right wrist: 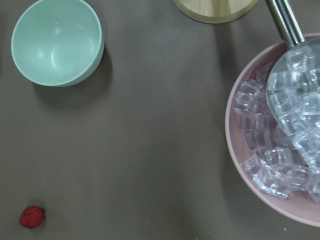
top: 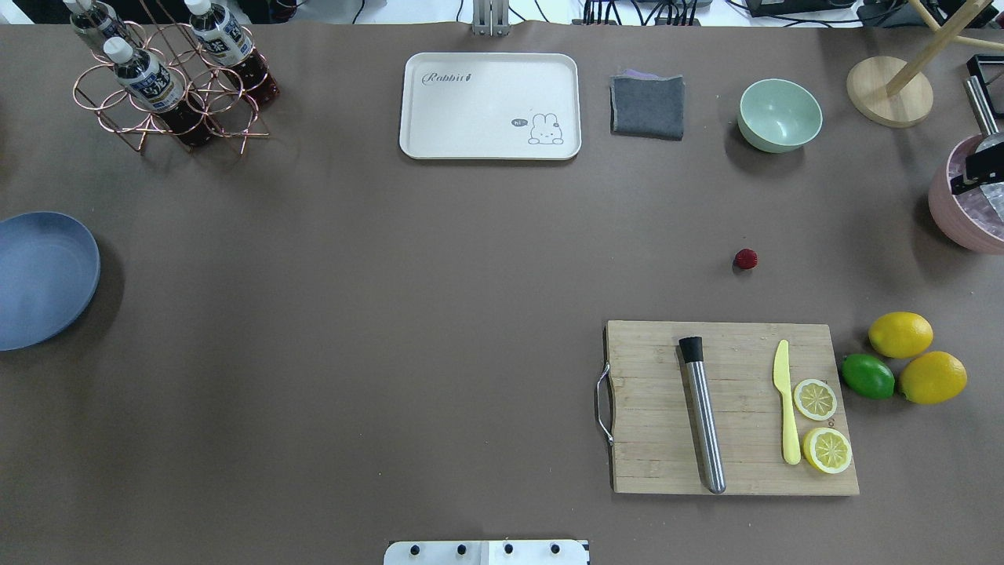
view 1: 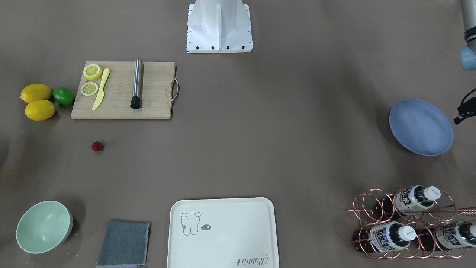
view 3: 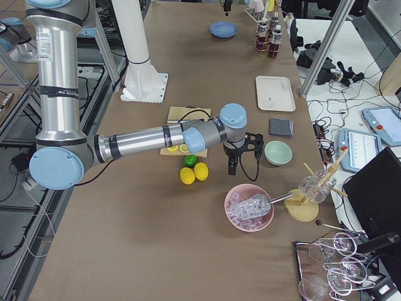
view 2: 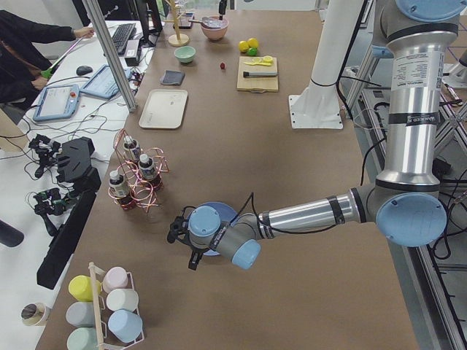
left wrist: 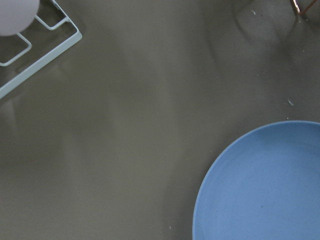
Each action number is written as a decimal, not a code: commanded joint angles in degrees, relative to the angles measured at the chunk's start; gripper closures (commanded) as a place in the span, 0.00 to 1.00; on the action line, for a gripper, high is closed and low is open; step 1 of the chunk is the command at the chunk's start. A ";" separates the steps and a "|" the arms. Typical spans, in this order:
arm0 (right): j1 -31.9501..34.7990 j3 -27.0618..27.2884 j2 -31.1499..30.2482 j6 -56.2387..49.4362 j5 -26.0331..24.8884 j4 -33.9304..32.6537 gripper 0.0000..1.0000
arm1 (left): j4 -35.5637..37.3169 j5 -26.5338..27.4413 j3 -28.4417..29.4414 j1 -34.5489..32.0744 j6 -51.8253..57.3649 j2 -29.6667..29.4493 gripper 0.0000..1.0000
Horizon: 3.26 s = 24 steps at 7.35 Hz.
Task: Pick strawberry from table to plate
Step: 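Move the right gripper toward the strawberry while the left gripper reaches the blue plate, then slide the blue plate toward the strawberry with the left gripper while the right gripper descends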
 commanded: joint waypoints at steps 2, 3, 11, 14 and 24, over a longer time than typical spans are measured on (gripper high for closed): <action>-2.89 0.05 1.30 3.83 -1.29 0.69 0.00 | -6.29 0.46 3.12 4.06 -6.03 -0.17 0.02; -3.24 0.05 2.35 4.97 -1.90 0.69 0.00 | -7.35 0.55 4.08 4.68 -6.32 -0.26 0.02; -6.49 -0.13 5.00 9.19 -4.80 0.69 0.00 | -7.27 0.47 6.03 6.45 -6.32 -1.31 0.36; -7.99 0.14 5.00 10.86 -4.89 0.69 0.00 | -7.27 -0.06 6.03 6.45 -6.32 -1.31 1.00; -13.51 -0.74 6.92 13.23 -9.45 0.69 0.00 | -0.33 -1.42 -18.99 23.54 -62.15 -12.12 1.00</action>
